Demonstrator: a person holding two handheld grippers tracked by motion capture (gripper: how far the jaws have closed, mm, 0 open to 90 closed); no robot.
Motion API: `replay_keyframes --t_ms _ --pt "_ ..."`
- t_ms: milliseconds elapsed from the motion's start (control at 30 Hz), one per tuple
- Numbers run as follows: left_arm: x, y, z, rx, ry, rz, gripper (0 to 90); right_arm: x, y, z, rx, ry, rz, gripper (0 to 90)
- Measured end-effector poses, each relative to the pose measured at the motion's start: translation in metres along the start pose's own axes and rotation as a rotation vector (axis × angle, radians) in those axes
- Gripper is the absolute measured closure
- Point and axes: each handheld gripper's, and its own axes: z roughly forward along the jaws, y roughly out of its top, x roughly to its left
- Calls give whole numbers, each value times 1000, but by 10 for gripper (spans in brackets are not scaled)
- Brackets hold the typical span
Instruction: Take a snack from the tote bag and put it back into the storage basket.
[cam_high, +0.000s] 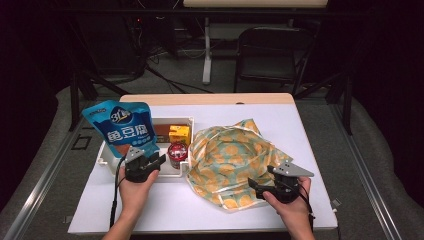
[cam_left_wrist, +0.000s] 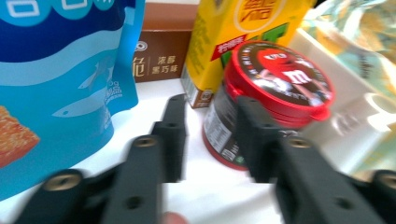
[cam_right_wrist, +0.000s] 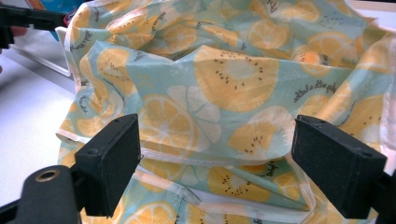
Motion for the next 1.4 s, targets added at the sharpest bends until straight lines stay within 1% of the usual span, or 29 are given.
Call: replay_keyframes --t_ms 33,133,167,233,267,333,367,433,467,500,567,667,767,800,833,967,1000,1200,1267,1333,1400 --pt "0 0 -2 -4 -2 0 546 -1 0 0 -4 0 -1 152" --pt "-2 2 -12 -8 -18 21 386 -2 0 -1 -7 -7 4 150" --pt "-4 3 -16 -4 -28 31 327 -2 0 -2 -8 -8 5 150" --pt "-6 3 -22 1 -67 54 241 -4 0 -2 -12 -8 4 149" --pt "-8 2 -25 -5 -79 65 210 -4 0 -3 -11 -7 8 148" --pt "-10 1 -33 2 -111 86 134 -5 0 -4 -18 -8 4 147" --pt "-10 1 -36 -5 -124 91 111 -6 -1 -4 -20 -5 6 146" --pt "-10 0 -42 -14 -142 93 37 -7 -1 -6 -25 -6 8 145" --pt "-10 0 -45 -18 -151 99 23 -7 0 -6 -25 -9 8 145" --pt "-10 -1 -48 -21 -154 96 5 -8 0 -7 -25 -11 8 145" --pt "-8 -1 -53 -30 -172 104 2 -8 0 -8 -31 -11 14 145" --pt "-5 -2 -61 -46 -188 113 1 -10 -1 -10 -30 -15 11 145" --pt "-1 -4 -67 -54 -183 112 2 -12 -2 -12 -39 -20 18 145" --pt "0 -5 -70 -60 -182 113 1 -13 -2 -14 -31 -21 14 144" --pt "2 -6 -72 -63 -178 114 1 -14 -2 -14 -39 -21 18 144" --pt "7 -9 -80 -69 -180 107 1 -18 -5 -20 -42 -35 23 141" --pt "8 -10 -82 -68 -184 110 2 -19 -5 -22 -42 -36 19 138" --pt "14 -13 -92 -82 -182 110 1 -22 -8 -27 -48 -34 30 107" --pt "15 -14 -96 -90 -189 113 2 -23 -9 -29 -47 -30 27 102" --pt "17 -16 -99 -97 -201 120 2 -23 -9 -31 -59 -28 23 87" --pt "18 -17 -101 -102 -211 120 1 -24 -9 -34 -71 -15 15 78"
